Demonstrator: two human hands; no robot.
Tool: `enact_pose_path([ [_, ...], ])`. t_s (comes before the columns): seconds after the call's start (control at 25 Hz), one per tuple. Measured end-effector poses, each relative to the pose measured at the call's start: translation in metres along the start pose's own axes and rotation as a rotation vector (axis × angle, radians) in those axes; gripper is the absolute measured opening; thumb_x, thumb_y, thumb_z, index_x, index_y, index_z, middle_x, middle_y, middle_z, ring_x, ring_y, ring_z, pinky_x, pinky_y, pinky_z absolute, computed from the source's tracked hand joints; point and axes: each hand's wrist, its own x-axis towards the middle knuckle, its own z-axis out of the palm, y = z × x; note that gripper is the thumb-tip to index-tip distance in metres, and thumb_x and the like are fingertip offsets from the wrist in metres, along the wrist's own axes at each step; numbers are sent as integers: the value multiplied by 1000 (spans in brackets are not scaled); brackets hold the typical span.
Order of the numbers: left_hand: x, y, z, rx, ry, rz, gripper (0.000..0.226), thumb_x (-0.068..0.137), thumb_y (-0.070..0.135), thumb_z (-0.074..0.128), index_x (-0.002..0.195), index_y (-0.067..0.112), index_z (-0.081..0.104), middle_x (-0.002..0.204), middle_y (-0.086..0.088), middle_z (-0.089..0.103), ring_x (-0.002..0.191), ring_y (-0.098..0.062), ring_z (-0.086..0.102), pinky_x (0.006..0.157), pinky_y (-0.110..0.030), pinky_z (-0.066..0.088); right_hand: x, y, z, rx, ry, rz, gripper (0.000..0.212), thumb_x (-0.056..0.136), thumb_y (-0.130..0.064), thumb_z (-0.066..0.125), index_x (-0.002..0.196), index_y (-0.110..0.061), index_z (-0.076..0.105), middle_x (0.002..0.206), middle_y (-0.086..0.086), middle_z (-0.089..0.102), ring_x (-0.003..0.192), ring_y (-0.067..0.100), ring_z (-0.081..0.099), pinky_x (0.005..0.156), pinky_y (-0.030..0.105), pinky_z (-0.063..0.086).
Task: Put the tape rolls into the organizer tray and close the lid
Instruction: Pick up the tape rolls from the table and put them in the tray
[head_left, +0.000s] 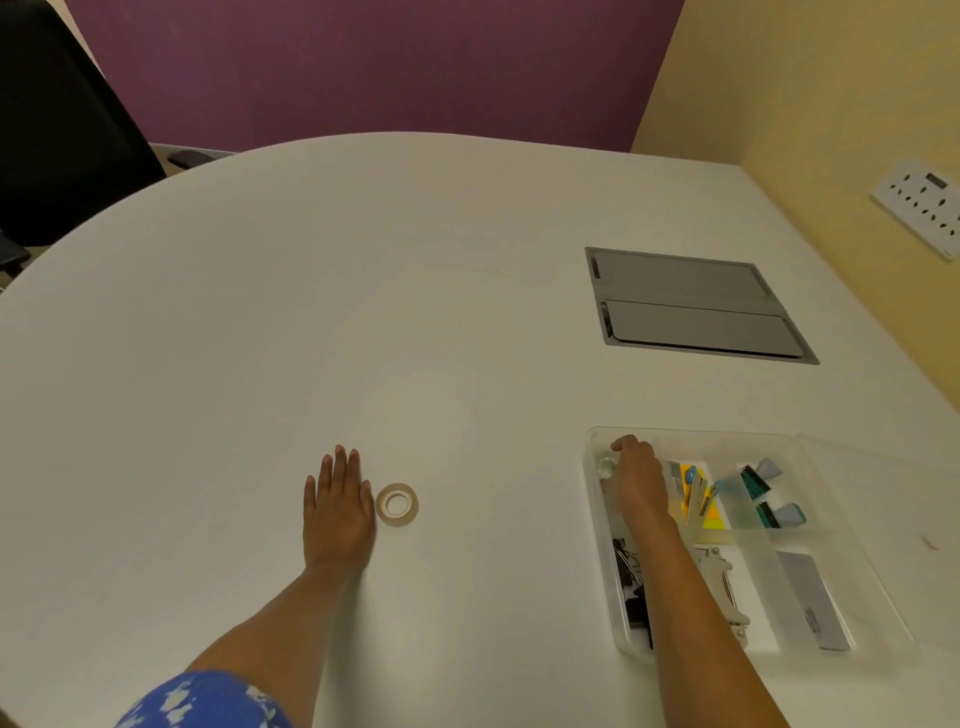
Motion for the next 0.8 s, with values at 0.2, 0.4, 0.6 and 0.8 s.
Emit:
enact_pose_path([
  [0.2, 0, 0, 0, 4, 10, 3, 51, 101, 25, 22, 149, 13, 13, 160, -3, 9, 149, -19, 6, 122, -38, 2, 3, 5, 0, 55, 12, -17, 49, 79, 8, 64, 125, -2, 50, 128, 22, 48, 113, 36, 54, 87, 38, 49],
  [0.4, 0, -1, 0, 19, 6, 3, 51, 101, 26, 20, 150, 14, 11, 160, -3, 8, 149, -19, 5, 122, -37, 1, -8, -22, -14, 44, 254, -35, 39, 86, 10, 53, 120, -8, 56, 125, 17, 53, 114, 31, 50, 77, 36, 49],
  [0.6, -1, 0, -1, 26, 11, 6, 53, 99, 30, 14, 149, 14, 14, 160, -3, 11, 149, -19, 7, 122, -38, 3, -34, -86, 6, 140, 122, -350, 34, 90, -3, 55, 122, -13, 55, 128, 11, 51, 122, 24, 45, 91, 29, 44],
  [0.8, 0, -2, 0, 36, 17, 14, 68, 89, 39, -4, 149, 15, 15, 160, -3, 12, 149, -19, 8, 122, -38, 5, -61, -128, 75, -28, -346, -540, 55, 88, -12, 60, 139, -14, 40, 143, 10, 39, 131, 27, 38, 105, 36, 40],
])
